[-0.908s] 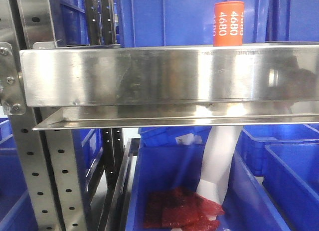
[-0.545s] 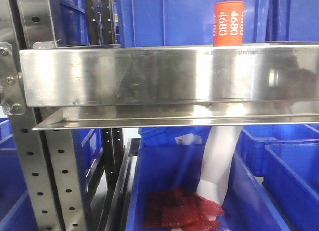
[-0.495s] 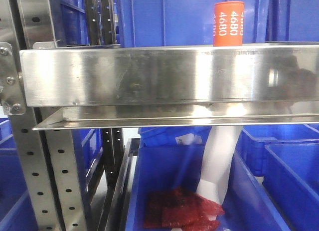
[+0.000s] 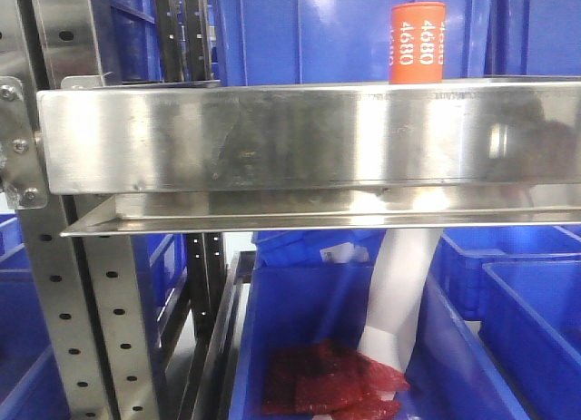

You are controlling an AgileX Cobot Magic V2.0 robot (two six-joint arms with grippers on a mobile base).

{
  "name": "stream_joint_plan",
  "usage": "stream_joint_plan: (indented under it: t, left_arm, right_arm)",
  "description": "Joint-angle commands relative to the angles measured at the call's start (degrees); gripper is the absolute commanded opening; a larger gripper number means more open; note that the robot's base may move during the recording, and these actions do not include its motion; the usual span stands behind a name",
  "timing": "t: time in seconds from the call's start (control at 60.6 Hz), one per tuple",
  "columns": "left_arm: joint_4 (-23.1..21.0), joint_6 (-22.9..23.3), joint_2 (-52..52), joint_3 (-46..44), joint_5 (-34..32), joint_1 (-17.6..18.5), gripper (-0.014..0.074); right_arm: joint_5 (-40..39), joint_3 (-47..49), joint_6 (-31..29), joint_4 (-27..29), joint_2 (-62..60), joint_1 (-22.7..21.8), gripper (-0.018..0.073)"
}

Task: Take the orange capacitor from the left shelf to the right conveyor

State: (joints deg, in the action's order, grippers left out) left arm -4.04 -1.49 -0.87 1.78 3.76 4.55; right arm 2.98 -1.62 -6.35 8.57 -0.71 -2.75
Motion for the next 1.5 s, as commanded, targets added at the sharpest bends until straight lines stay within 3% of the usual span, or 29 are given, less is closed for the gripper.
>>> stream_joint_plan:
  t: [0.0,0.281,0.446,0.545,0.66,0.908,1.189,1.486]
  left_arm:
    - [-0.2,0.09,-0.55,-0.2,-5.11,0.4,-0.0127]
    - [-0.2,0.09,-0.55,-0.2,-5.11,0.4,-0.0127]
    - [-0.2,0.09,-0.55,-0.2,-5.11,0.4,-0.0127]
    - [-0.2,0.09,-0.55,-0.2,-5.11,0.4,-0.0127]
    - [-0.2,0.09,-0.55,-0.2,-5.11,0.4,-0.0127]
    - [-0.2,0.09,-0.55,-0.2,-5.11,0.4,-0.0127]
    - [-0.2,0.09,-0.55,-0.2,-5.11,0.4,-0.0127]
    - [-0.2,0.09,-0.55,-0.2,-5.11,0.4,-0.0127]
  right_arm:
    - [-5.75,4.34,1.61,-0.27,-0.53,-0.37,0.0054]
    - [10.28,27.32,2.36,-0.27,12.64,-0.2,0.0087]
    - [10.81,36.18,2.36,-0.27,24.02,2.42,0.0322]
    - [10.57,39.36,2.36,-0.4,30.35,6.41,0.0505]
    - [8.62,41.55,2.36,-0.42,37.69,12.32,0.0635]
    - [-2.98,43.69,2.36,-0.47,53.22,21.84,0.0626]
    - [-18.73,44.13,3.22,-0.47,67.92,22.9,0.0626]
    - [-24.14,49.34,5.5,-0.47,78.77,23.57,0.0626]
